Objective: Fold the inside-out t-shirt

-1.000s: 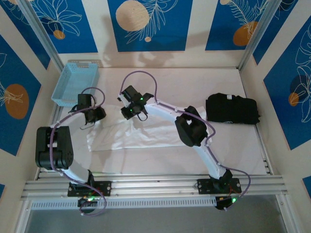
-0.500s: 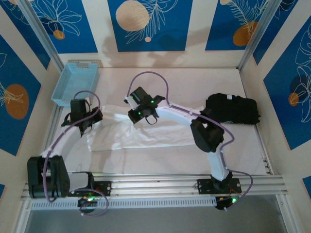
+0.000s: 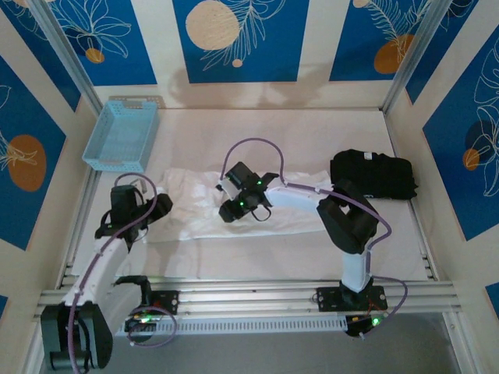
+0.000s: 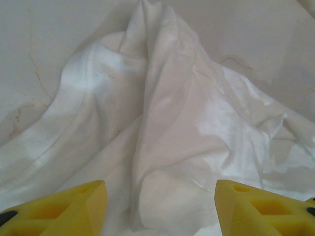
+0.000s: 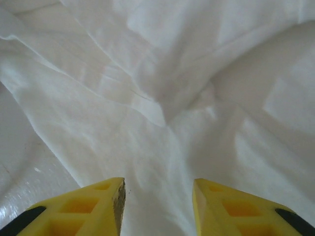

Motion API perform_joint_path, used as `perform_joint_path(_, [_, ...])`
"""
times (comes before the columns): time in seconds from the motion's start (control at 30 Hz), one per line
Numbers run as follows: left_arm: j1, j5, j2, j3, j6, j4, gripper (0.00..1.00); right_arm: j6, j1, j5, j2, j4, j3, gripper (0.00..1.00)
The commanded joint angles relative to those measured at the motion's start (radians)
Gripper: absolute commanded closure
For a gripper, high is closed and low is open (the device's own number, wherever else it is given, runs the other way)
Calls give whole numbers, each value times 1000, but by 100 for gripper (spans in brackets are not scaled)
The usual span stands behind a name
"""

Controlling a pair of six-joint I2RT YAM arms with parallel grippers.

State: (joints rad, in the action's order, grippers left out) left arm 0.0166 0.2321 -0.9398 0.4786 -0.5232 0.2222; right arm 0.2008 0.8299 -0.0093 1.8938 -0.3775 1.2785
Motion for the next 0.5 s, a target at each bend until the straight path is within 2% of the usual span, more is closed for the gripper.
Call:
perform_joint_path(0.0, [-58,-2,-102,84,40,-30,41,22,-14,-68,-40,67,31,56])
perform_joint_path(0.13, [-81,-149,-235,159,81,-37,39,102,-15,-66,38,90,123,56])
perform_joint_path(0.23, [-69,-260,-316,197,114,-31,28,163,-17,-9,115,30,199,56])
perform_joint_path(0.37, [-46,-265,-414,232,125,-39,16,217,-12,-24,207,-41,281,58])
perform_joint_path(0.47, [-41,-246,-480,265,150,-26,4,249,-5,-33,258,-103,321,66])
